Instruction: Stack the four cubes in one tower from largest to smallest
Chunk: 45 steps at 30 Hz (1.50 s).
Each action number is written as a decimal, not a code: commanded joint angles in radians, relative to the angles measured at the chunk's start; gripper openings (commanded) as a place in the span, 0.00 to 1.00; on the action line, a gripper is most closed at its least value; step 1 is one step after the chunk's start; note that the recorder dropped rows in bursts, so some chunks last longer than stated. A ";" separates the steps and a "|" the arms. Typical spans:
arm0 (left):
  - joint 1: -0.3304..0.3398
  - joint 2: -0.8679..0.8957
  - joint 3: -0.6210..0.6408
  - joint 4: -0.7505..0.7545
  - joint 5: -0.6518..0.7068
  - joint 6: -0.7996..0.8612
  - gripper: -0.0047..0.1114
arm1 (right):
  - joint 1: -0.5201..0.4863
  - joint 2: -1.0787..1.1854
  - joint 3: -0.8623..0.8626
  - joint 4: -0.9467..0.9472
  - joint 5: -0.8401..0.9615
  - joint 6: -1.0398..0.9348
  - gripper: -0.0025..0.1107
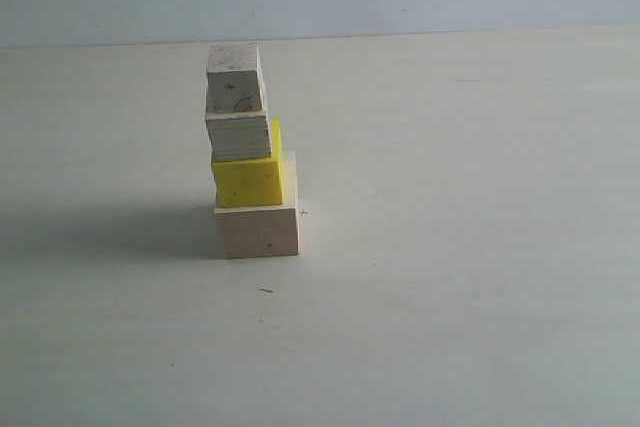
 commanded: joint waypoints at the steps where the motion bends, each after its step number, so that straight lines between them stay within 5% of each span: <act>1: -0.002 -0.005 -0.001 -0.007 -0.008 0.004 0.04 | 0.001 -0.004 0.030 -0.294 0.024 0.258 0.02; 5: -0.002 -0.005 -0.001 -0.007 -0.008 0.004 0.04 | 0.001 -0.004 0.156 -0.313 0.020 0.360 0.02; 19: -0.002 -0.005 -0.001 -0.007 -0.008 0.004 0.04 | -0.016 -0.004 0.156 -0.324 0.186 0.360 0.02; 36: -0.002 -0.005 -0.001 -0.007 -0.008 0.004 0.04 | -0.273 -0.004 0.156 -0.325 0.226 0.364 0.02; 45: -0.002 -0.005 -0.001 -0.007 -0.008 0.004 0.04 | -0.302 -0.004 0.156 -0.306 0.231 0.368 0.02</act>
